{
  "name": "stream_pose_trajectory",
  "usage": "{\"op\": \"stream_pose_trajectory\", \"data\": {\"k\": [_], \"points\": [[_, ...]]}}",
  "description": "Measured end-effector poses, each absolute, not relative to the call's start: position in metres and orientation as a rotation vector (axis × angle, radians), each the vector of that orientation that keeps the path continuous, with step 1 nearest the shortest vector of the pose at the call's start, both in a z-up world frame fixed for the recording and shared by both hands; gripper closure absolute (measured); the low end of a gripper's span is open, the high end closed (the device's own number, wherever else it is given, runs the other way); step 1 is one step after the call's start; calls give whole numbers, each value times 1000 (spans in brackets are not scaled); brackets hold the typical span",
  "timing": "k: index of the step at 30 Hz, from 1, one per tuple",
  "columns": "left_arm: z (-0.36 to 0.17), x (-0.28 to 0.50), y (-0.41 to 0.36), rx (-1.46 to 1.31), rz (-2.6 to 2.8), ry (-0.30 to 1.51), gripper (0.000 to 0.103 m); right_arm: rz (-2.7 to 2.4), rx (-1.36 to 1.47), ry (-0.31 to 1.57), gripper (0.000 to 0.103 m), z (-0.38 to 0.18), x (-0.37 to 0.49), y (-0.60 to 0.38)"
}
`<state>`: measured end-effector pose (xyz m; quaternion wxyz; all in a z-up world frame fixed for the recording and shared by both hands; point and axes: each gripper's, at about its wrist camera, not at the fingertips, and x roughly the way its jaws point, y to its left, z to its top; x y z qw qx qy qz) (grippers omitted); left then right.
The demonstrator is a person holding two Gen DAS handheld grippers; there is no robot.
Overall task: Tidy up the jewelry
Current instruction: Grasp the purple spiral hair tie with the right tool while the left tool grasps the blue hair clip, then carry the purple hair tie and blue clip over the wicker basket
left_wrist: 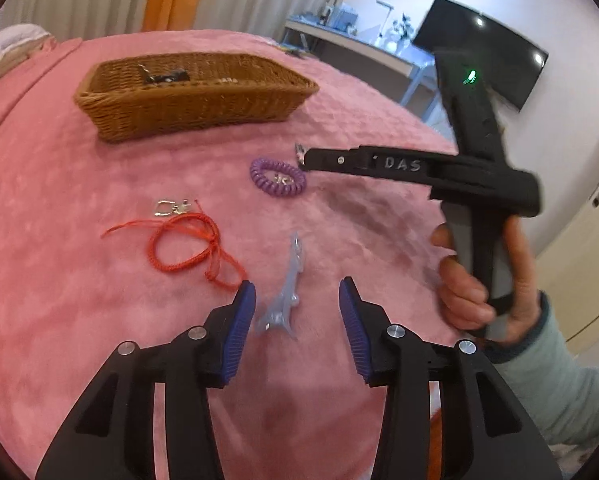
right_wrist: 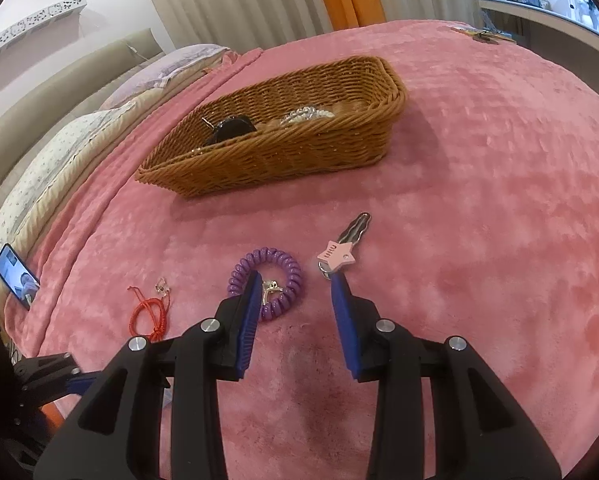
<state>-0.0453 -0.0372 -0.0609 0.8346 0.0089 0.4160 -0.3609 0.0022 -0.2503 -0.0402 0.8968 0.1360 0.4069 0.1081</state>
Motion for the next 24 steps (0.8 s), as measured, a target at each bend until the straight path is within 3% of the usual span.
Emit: {"op": "stream_pose_trajectory", "data": {"k": [5,8,11,13,24], "points": [[-77,-42,-44,61,-726,884,66,203,173,857,72,-45,5,-229],[-77,-44,-42,73,-708,864,87,162,134,874,80,-49,12,-221],[-77,-43,-36,35,-713,849,90,122,88,904,82,-54,22,-213],[-76,-44,-32,23,-710,839,93,129,56,901,93,-53,20,-208],[-70,-46,-24,-48,-723,788,94,183,99,800,94,-33,-4,-218]]}}
